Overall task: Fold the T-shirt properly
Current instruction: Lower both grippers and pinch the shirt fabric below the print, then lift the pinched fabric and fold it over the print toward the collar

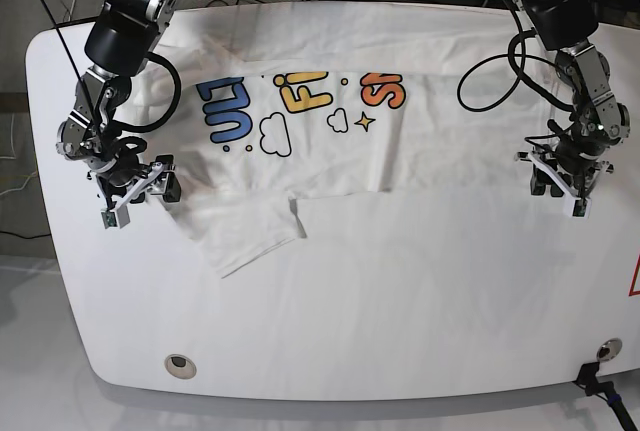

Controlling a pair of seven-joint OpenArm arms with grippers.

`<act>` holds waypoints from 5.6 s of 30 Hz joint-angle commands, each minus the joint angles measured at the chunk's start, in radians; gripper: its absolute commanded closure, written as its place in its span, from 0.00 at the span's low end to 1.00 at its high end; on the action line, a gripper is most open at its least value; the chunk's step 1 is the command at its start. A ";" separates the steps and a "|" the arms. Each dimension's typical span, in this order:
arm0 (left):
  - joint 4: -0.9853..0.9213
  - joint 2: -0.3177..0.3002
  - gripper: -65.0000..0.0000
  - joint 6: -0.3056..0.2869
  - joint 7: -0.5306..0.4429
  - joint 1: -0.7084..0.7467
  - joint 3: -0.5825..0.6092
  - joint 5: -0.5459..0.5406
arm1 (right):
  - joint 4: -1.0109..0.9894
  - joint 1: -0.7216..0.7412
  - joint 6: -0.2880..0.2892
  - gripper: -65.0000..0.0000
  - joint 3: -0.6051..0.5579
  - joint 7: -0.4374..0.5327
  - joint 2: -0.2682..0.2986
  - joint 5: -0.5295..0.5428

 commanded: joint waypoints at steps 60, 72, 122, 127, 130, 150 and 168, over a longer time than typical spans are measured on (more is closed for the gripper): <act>-0.133 -0.024 0.69 -0.091 -0.019 0.039 -0.018 -0.018 | 0.008 0.006 0.001 0.32 0.001 0.008 0.013 0.002; -0.133 -0.026 0.76 -0.091 -0.016 0.039 -0.015 -0.102 | 0.008 0.002 0.001 0.32 0.001 0.008 0.013 0.002; -0.133 -0.024 1.00 -0.091 0.024 0.040 0.040 -0.101 | 0.012 0.004 0.001 0.84 0.001 0.011 0.010 0.003; -0.133 -0.024 1.00 -0.091 0.024 0.040 0.040 -0.101 | 0.012 0.004 0.001 1.00 0.001 0.011 0.010 0.003; -0.133 -0.024 1.00 -0.091 0.024 0.040 0.038 -0.101 | 0.012 0.004 0.001 0.99 0.001 0.009 0.008 0.003; -0.133 -0.024 1.00 -0.091 0.024 0.040 0.038 -0.099 | 0.013 0.002 0.001 0.59 -0.071 0.006 -0.013 0.009; -0.133 -0.024 1.00 -0.091 0.024 0.037 0.037 -0.102 | 0.076 0.002 0.001 1.00 -0.071 -0.008 -0.006 0.009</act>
